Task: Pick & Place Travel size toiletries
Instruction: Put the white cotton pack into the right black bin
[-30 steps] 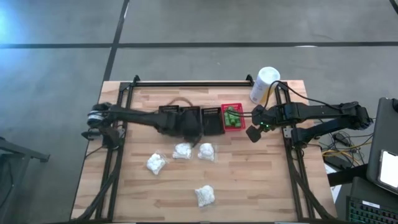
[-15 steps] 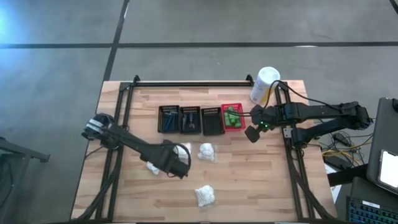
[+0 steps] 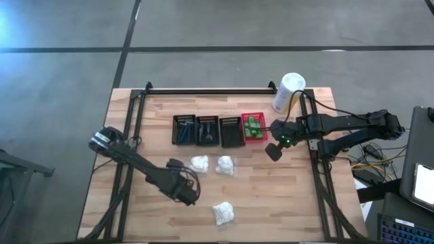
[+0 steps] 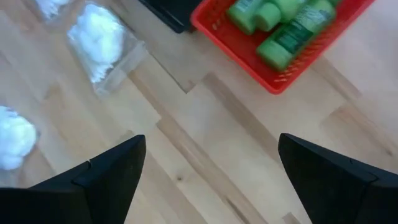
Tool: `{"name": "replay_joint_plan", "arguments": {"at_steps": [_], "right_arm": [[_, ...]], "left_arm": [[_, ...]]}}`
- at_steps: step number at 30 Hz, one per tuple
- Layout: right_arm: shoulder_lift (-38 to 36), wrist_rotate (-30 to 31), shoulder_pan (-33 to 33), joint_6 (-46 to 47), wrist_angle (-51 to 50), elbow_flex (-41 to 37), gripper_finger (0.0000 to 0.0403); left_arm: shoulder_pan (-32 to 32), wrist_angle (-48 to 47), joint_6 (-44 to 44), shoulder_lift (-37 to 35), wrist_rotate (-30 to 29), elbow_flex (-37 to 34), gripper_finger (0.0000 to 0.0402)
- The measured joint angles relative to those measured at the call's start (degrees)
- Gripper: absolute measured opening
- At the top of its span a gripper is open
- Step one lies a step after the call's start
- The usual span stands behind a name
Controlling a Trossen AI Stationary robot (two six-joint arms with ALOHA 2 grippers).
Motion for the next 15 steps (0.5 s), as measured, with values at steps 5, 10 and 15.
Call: {"name": "replay_joint_plan", "arguments": {"at_steps": [5,10,15], "right_arm": [[-0.03,-1.47,2.92,0.96,2.47,0.0,0.0363],[-0.04,-3.9,5.7,1.34,7.5,0.0,0.0363],[-0.06,-4.54,8.47,2.51,10.73,0.0,0.0363]], "left_arm": [[-2.34,6.59,-3.89,-3.8,-0.03,-5.56,0.0202],[-1.72,9.59,-4.77,-7.4,-1.27,-11.18,0.0202],[-1.11,9.28,-4.82,-11.3,-1.29,-16.15,0.0202]]}}
